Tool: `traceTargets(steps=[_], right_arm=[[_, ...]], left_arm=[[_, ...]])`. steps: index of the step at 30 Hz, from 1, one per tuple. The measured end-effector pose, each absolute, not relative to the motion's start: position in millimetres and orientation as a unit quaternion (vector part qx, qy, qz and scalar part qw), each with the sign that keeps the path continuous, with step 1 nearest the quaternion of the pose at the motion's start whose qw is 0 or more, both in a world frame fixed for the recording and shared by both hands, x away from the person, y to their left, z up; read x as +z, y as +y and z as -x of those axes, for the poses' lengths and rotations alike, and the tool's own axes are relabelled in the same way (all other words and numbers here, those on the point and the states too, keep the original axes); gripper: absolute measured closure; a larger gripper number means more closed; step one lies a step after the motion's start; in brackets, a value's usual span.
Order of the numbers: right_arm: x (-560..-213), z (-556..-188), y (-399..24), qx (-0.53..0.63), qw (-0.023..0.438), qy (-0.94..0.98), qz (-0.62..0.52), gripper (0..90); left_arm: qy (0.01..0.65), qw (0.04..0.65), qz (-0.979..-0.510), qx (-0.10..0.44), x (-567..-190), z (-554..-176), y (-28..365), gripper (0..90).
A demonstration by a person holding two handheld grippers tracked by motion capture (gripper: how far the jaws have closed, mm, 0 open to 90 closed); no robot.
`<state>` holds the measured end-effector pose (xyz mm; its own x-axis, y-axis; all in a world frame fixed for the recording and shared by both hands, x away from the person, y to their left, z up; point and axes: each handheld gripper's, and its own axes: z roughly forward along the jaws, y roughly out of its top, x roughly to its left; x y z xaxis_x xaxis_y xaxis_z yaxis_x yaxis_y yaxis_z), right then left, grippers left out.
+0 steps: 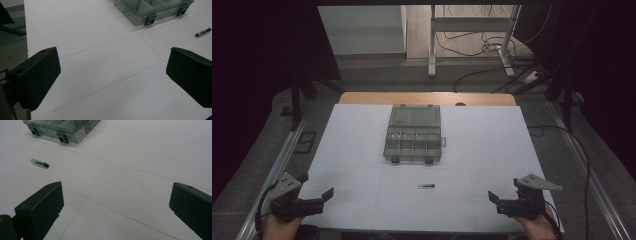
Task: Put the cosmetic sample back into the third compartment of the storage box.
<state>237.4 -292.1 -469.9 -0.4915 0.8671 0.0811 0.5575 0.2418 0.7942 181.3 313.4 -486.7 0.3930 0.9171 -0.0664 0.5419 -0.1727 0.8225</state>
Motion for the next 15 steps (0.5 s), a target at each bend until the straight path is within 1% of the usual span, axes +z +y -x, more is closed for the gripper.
traceTargets(steps=[4,15], right_arm=[[-469.5,-236.9,-290.6,0.401,0.197,0.765,-0.464,0.0],[-470.5,-239.1,-291.4,0.405,0.181,0.769,-0.46,0.0]], left_arm=[[0.498,0.404,-0.732,0.231,-487.0,-181.1,313.1,0.4],[0.495,0.4,-0.736,0.231,-487.0,-181.5,312.0,0.9]])
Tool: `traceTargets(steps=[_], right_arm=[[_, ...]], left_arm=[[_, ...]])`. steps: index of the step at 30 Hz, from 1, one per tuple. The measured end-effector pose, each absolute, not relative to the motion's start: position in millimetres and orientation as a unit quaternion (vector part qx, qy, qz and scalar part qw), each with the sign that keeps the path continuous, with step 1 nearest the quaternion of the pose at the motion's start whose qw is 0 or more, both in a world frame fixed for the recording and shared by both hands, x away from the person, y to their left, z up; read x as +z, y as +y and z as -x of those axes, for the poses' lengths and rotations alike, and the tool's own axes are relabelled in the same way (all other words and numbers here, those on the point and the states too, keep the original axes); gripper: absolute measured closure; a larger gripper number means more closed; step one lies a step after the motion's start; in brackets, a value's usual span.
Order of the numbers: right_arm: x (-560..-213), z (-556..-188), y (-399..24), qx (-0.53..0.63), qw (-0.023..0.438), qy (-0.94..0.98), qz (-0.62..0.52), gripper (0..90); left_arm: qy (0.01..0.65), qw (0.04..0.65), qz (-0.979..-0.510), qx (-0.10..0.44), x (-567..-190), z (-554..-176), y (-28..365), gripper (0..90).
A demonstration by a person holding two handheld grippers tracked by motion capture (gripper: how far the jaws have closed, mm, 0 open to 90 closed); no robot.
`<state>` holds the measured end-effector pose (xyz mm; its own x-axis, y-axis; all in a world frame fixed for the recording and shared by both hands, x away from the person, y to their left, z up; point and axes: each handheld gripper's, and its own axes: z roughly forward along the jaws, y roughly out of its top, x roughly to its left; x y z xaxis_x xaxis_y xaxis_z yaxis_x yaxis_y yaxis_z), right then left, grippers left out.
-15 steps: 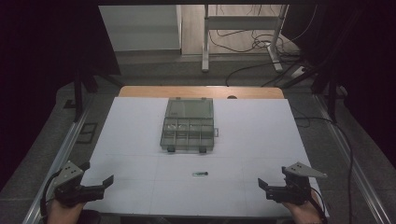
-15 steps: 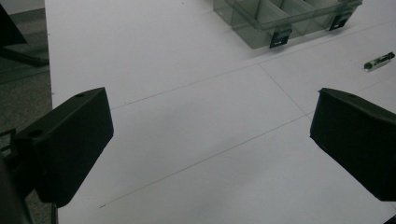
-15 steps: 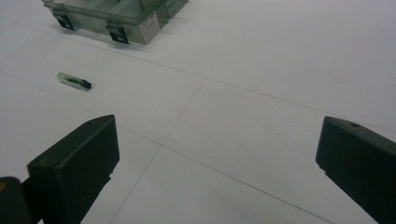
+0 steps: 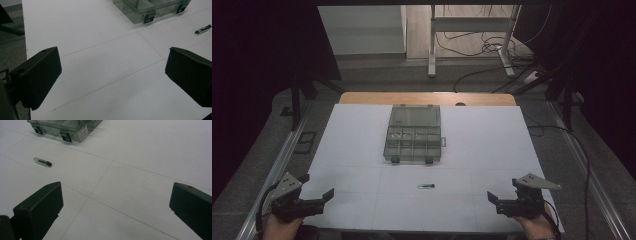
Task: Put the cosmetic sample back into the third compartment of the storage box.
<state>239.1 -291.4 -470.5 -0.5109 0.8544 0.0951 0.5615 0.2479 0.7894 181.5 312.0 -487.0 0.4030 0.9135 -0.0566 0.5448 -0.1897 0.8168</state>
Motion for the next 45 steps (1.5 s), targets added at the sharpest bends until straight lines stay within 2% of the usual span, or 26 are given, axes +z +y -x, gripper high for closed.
traceTargets(steps=[31,45], right_arm=[[-472.0,-249.5,-276.0,0.417,0.147,0.79,-0.425,0.0],[-469.1,-258.3,-261.2,0.412,0.15,0.805,-0.401,0.0]], left_arm=[[0.494,0.406,-0.735,0.226,-487.1,-180.6,313.8,1.5],[0.493,0.405,-0.736,0.227,-487.5,-181.7,313.4,1.7]])
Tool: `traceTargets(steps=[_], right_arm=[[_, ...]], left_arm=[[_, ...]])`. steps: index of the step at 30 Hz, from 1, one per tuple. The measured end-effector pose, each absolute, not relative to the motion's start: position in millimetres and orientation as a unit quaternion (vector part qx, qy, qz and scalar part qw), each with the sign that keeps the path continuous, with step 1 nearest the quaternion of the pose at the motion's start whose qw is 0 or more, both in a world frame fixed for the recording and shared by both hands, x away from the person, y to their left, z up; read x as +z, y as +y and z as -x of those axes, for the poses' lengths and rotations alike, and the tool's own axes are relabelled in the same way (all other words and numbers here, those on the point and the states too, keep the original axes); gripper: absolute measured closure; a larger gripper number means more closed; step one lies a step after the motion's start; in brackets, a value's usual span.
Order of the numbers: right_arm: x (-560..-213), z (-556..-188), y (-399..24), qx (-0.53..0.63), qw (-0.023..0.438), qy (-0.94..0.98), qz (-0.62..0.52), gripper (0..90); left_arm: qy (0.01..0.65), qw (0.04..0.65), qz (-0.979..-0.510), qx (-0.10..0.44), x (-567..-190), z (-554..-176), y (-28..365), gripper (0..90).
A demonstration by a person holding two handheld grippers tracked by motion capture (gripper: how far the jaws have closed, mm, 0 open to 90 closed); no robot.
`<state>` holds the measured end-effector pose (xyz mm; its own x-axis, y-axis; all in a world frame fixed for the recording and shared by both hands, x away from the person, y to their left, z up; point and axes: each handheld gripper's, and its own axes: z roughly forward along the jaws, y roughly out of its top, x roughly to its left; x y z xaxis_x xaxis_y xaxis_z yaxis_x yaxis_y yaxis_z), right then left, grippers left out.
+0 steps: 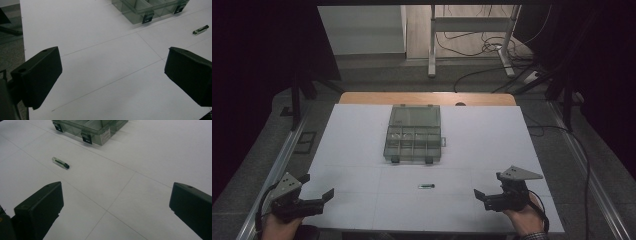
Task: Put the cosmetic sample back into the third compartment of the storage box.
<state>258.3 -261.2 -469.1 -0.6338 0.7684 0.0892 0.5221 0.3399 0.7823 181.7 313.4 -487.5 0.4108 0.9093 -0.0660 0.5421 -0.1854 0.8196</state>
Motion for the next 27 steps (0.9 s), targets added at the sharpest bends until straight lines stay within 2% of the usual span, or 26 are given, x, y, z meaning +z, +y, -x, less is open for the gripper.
traceTargets(steps=[27], right_arm=[[-471.2,-278.5,-223.8,0.389,0.132,0.83,-0.376,0.0]], left_arm=[[0.495,0.406,-0.735,0.225,-487.6,-181.9,313.8,1.7]])
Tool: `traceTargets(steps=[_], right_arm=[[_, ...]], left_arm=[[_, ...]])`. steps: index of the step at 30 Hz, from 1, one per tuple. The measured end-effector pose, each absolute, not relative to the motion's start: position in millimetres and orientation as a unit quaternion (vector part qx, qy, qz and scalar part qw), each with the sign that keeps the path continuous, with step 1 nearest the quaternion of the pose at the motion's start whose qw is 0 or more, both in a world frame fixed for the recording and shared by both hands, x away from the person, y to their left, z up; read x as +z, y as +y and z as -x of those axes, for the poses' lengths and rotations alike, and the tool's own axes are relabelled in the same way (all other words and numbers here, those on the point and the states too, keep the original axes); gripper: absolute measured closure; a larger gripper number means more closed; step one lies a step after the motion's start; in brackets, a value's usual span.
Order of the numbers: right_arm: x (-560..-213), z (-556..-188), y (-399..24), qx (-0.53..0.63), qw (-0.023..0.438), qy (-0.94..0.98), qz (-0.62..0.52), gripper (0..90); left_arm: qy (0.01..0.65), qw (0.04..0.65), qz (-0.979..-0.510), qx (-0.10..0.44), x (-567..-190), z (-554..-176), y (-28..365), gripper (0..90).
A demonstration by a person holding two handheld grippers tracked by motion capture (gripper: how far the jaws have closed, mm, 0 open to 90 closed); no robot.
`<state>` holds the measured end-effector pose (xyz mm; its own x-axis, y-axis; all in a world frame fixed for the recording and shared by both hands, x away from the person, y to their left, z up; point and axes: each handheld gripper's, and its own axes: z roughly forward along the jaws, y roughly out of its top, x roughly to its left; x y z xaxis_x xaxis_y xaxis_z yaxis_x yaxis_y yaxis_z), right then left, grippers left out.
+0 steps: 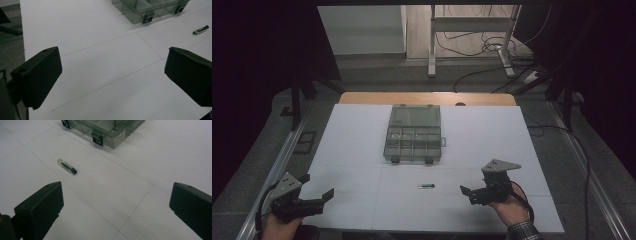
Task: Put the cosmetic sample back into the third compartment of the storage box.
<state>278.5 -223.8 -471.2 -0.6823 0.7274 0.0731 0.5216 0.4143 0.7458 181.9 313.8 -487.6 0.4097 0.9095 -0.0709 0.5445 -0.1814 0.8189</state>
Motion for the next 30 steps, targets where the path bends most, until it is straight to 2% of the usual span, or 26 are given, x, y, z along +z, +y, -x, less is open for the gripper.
traceTargets(steps=[12,30], right_arm=[[-476.1,-287.7,-209.3,0.364,0.115,0.847,-0.37,0.0],[-478.8,-295.6,-184.6,0.345,0.114,0.862,-0.353,0.0]], left_arm=[[0.495,0.406,-0.735,0.224,-487.6,-182.0,313.9,1.7],[0.495,0.405,-0.735,0.223,-487.5,-182.1,314.1,1.6]])
